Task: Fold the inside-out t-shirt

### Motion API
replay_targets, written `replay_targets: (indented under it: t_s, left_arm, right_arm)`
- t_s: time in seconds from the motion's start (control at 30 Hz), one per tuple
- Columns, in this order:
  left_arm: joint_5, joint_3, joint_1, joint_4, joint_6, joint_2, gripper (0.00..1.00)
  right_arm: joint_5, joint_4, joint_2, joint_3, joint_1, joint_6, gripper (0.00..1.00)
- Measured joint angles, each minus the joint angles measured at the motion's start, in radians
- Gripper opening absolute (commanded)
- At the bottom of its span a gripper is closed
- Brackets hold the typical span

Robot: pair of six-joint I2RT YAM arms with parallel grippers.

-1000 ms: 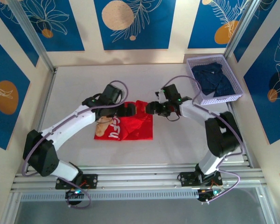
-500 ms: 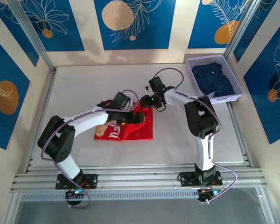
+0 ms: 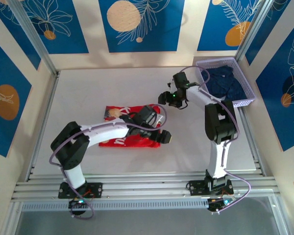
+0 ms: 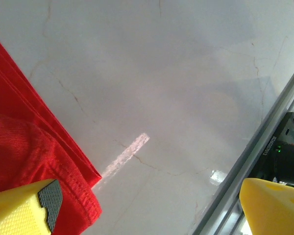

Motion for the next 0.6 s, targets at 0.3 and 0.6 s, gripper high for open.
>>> replay_targets:
  t_s: [0.3, 0.6]
  left_arm:
    - [-0.101, -0.167, 0.169, 0.001, 0.016, -0.285, 0.94]
    - [-0.173, -0.273, 0.228, -0.05, -0.029, -0.309, 0.94]
  right_arm:
    - [-0.031, 0.02, -0.028, -0.051, 0.122, 0.01, 0.65]
    - [0.113, -0.04, 0.119, 0.055, 0.105, -0.032, 0.45]
